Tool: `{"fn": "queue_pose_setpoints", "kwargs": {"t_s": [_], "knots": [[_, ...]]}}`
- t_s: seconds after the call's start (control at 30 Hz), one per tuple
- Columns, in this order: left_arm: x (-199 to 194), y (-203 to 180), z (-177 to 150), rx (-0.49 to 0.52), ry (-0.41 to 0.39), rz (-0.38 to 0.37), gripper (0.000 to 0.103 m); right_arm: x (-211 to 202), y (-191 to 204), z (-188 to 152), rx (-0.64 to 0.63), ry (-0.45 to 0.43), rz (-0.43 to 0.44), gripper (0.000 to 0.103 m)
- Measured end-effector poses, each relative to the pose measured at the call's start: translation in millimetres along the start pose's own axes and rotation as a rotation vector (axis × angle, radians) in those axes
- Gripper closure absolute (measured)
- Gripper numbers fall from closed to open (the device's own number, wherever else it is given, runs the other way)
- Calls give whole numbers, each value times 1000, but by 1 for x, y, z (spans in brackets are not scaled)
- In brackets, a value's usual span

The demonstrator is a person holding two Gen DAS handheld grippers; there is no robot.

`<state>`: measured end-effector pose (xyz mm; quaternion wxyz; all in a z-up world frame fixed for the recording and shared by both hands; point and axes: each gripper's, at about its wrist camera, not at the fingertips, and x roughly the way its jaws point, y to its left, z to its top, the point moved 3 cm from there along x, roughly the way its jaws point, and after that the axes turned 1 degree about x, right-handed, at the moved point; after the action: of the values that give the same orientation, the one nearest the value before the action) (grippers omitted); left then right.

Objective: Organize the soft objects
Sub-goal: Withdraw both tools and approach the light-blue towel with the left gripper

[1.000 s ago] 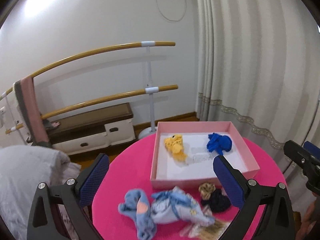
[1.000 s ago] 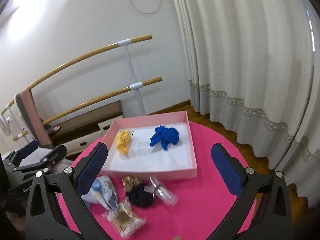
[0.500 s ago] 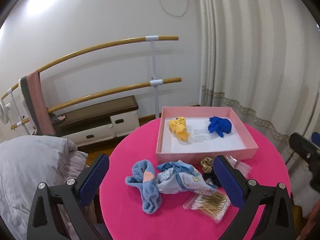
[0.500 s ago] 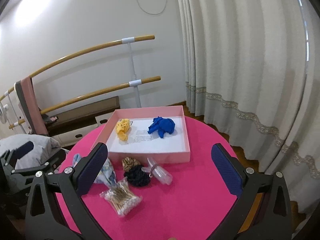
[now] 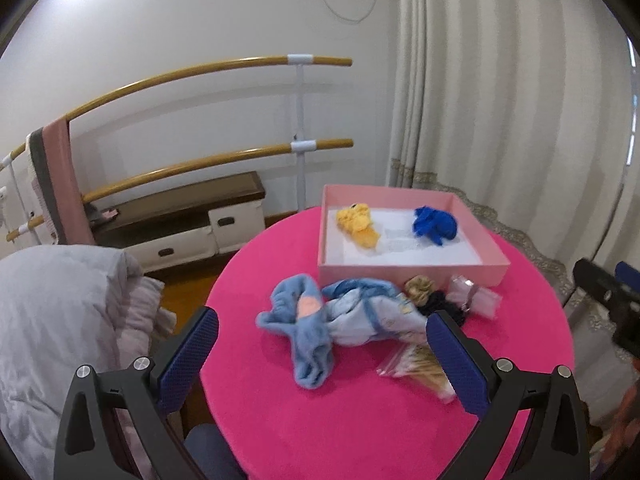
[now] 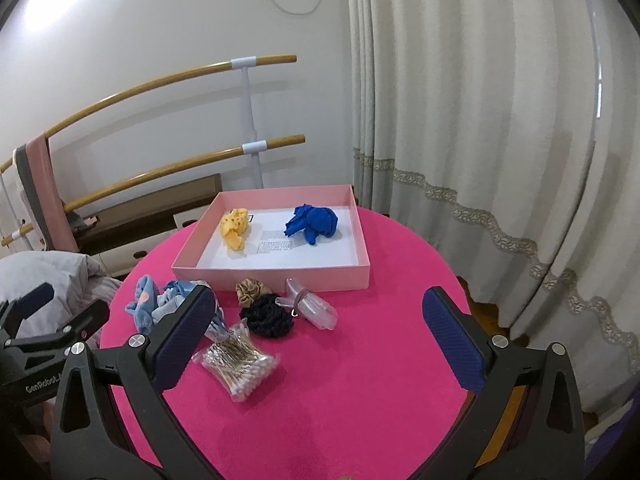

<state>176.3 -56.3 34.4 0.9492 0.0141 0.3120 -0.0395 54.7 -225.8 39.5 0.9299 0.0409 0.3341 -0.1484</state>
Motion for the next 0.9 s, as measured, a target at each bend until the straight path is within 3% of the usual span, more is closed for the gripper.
{"fn": "queue_pose_setpoints", "kwargs": {"t_s": [0.23, 0.57, 0.9], "knots": [[4, 20, 2, -20, 13, 25, 0, 12, 2, 1, -13, 20, 6, 0], [46, 28, -6, -29, 110, 29, 0, 44, -5, -9, -17, 95, -3, 0], [95, 42, -8, -33, 156, 56, 1, 74, 0, -19, -34, 158, 13, 0]]}}
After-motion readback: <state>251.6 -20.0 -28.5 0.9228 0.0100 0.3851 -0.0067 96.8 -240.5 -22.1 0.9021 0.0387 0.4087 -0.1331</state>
